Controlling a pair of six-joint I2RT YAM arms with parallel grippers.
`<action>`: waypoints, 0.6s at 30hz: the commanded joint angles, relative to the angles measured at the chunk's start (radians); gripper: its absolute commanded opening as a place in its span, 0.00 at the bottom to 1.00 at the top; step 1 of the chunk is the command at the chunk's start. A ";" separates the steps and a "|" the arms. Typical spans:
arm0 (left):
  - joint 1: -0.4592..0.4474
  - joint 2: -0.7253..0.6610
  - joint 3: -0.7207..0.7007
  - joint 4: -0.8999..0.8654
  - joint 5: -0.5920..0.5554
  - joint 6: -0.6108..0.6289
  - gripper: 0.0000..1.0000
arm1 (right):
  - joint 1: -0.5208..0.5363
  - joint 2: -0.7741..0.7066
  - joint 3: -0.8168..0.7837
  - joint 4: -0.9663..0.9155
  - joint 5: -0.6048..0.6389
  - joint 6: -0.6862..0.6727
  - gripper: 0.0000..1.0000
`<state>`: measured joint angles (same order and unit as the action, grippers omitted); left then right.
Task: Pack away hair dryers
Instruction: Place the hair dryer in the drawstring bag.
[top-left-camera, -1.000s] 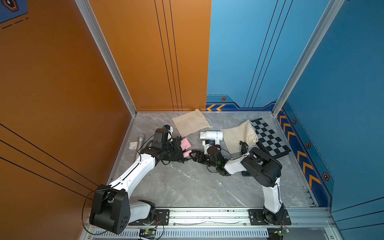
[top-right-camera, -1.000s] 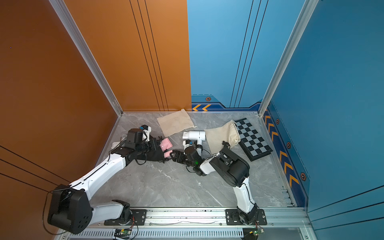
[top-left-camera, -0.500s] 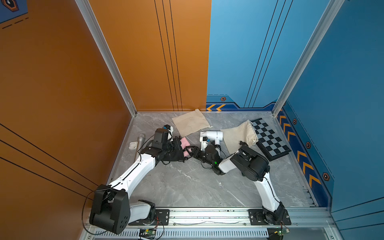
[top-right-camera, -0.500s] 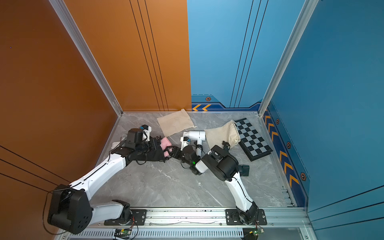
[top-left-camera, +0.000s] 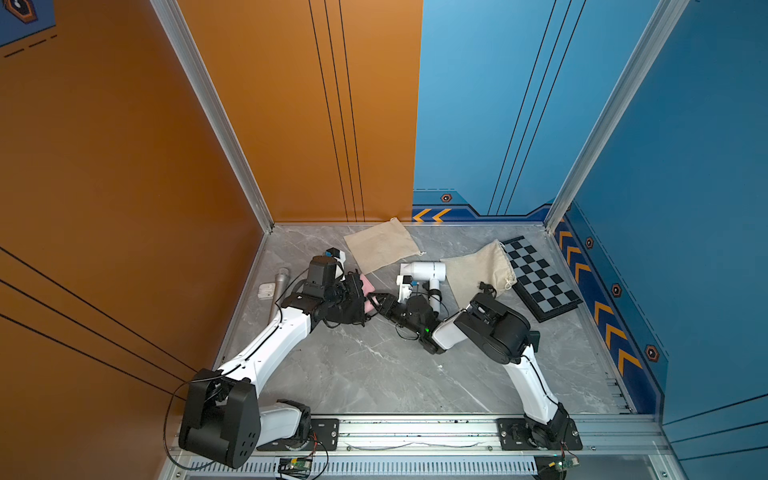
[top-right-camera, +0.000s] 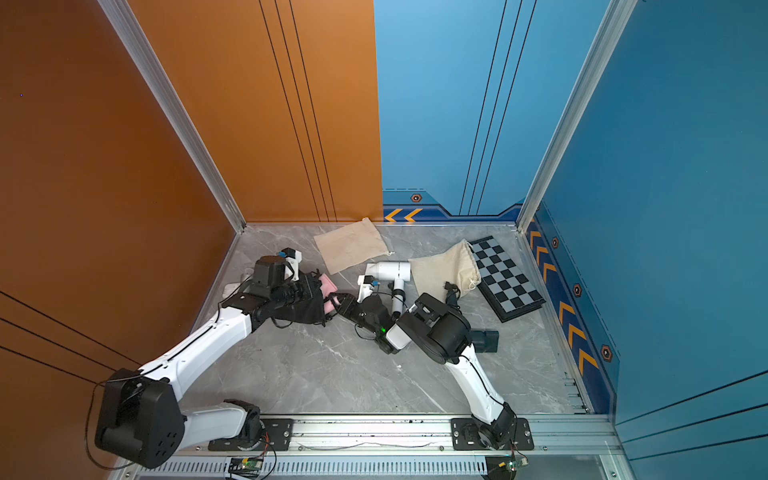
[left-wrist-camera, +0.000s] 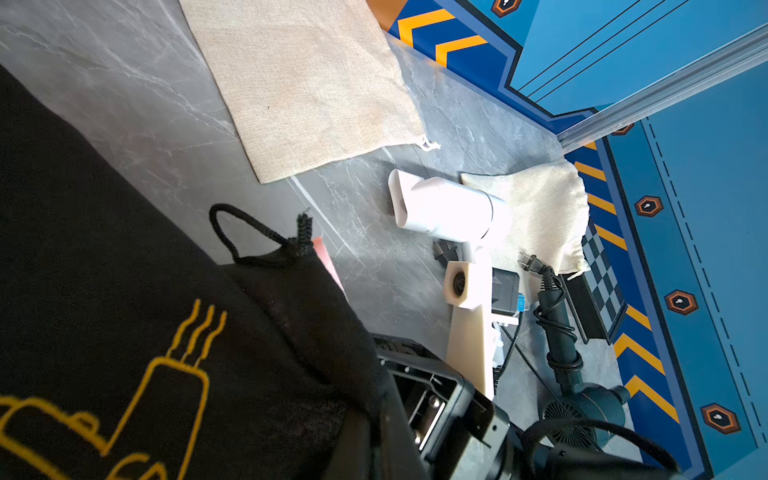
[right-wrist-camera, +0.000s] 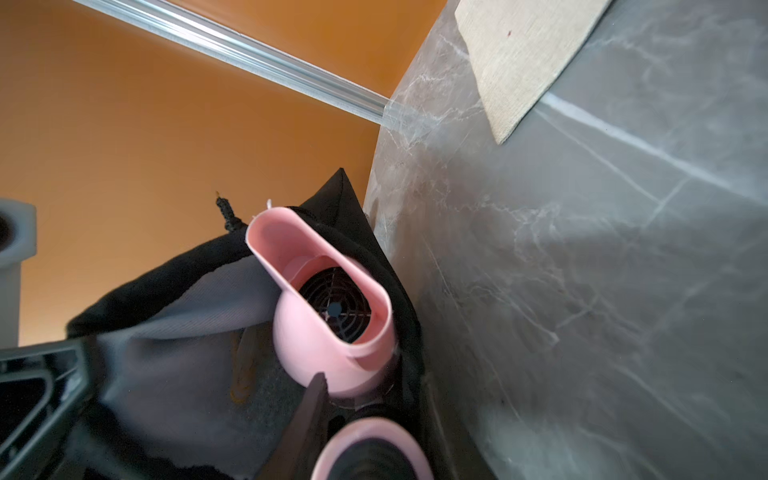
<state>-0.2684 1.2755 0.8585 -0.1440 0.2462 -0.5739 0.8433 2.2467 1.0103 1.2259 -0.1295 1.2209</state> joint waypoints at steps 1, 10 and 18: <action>0.006 -0.017 0.037 0.034 0.002 -0.020 0.00 | -0.007 -0.073 -0.030 0.107 0.072 0.082 0.16; 0.021 -0.090 0.044 0.024 0.016 -0.034 0.00 | -0.006 -0.233 -0.116 0.100 0.210 0.148 0.12; 0.002 -0.153 -0.067 0.143 0.016 -0.114 0.00 | 0.030 -0.282 -0.159 0.094 0.335 0.145 0.13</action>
<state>-0.2565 1.1355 0.8326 -0.0525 0.2516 -0.6495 0.8562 2.0060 0.8654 1.2522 0.1215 1.3437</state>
